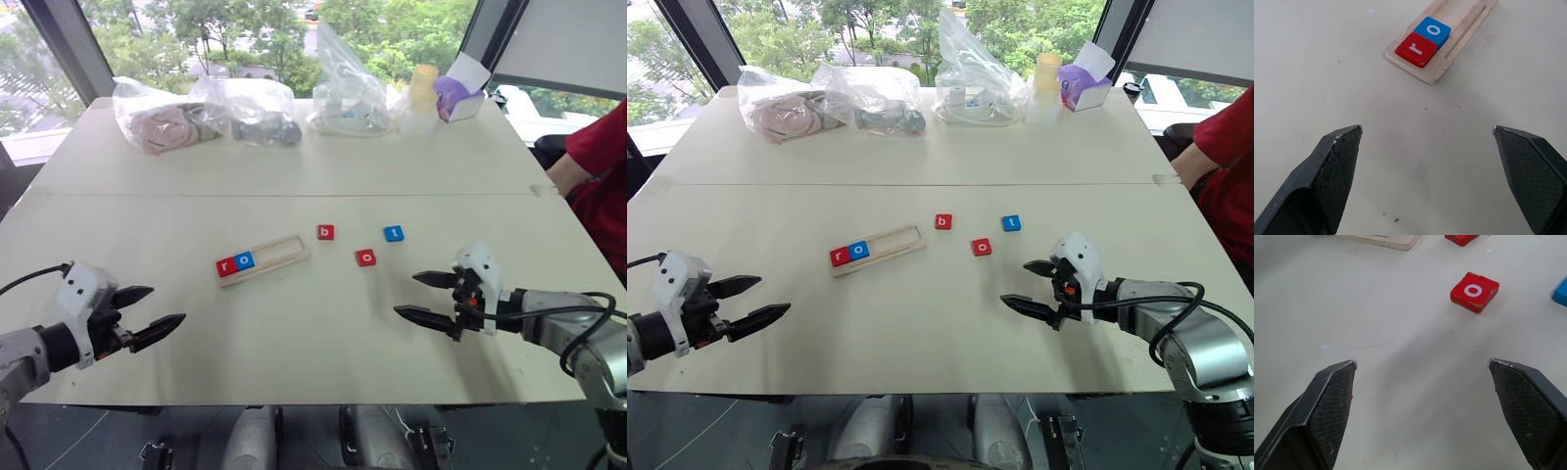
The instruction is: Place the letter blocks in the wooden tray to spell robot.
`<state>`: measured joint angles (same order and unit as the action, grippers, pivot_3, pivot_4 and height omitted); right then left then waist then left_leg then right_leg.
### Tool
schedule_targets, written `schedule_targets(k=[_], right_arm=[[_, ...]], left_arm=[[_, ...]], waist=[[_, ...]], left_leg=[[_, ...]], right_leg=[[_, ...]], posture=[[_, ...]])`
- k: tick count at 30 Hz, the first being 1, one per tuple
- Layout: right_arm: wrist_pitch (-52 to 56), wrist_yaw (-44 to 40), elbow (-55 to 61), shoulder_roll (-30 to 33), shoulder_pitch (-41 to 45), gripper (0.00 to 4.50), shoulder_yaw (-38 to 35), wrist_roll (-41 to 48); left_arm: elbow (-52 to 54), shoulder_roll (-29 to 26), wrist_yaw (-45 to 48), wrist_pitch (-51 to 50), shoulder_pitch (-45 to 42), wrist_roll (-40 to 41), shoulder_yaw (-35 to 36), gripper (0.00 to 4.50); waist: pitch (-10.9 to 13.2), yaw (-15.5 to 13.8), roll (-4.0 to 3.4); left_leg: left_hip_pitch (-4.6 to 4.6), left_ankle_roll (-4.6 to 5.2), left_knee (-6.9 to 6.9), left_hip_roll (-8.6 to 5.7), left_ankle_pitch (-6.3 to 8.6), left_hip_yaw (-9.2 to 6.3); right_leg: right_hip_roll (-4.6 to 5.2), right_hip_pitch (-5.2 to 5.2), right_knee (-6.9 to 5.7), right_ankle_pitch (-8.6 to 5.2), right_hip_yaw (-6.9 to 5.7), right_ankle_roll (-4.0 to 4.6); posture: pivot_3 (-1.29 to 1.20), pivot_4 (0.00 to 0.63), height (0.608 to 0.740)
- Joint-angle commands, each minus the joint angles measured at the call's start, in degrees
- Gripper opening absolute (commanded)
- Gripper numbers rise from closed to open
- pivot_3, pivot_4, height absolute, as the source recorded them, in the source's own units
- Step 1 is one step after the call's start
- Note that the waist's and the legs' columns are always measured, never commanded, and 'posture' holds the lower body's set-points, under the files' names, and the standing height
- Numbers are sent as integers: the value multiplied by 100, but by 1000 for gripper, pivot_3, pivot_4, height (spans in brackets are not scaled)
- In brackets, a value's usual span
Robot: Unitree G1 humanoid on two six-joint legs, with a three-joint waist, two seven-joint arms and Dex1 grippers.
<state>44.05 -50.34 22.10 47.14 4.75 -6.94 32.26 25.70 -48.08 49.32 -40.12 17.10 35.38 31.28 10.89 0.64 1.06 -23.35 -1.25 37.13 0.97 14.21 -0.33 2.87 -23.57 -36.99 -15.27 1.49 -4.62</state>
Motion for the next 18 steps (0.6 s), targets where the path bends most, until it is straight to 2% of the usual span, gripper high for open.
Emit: schedule_targets(k=[1, 18], right_arm=[[-85, -21, 37, -29, 113, 4457, 35, 20], [-140, 70, 36, -89, 102, 4457, 103, -17]], left_arm=[[197, 34, -100, 32, -2, 71, 242, 4500], [122, -75, -110, -17, -25, -67, 166, 4500]], waist=[[0, 3, 0], [0, 7, 0]], left_leg=[[0, 0, 0, 0, 0, 0], [0, 0, 0, 1, 0, 0]], right_leg=[[0, 0, 0, 0, 0, 0], [-1, -1, -1, 0, -1, 0]], posture=[[0, 150, 740], [0, 150, 740]])
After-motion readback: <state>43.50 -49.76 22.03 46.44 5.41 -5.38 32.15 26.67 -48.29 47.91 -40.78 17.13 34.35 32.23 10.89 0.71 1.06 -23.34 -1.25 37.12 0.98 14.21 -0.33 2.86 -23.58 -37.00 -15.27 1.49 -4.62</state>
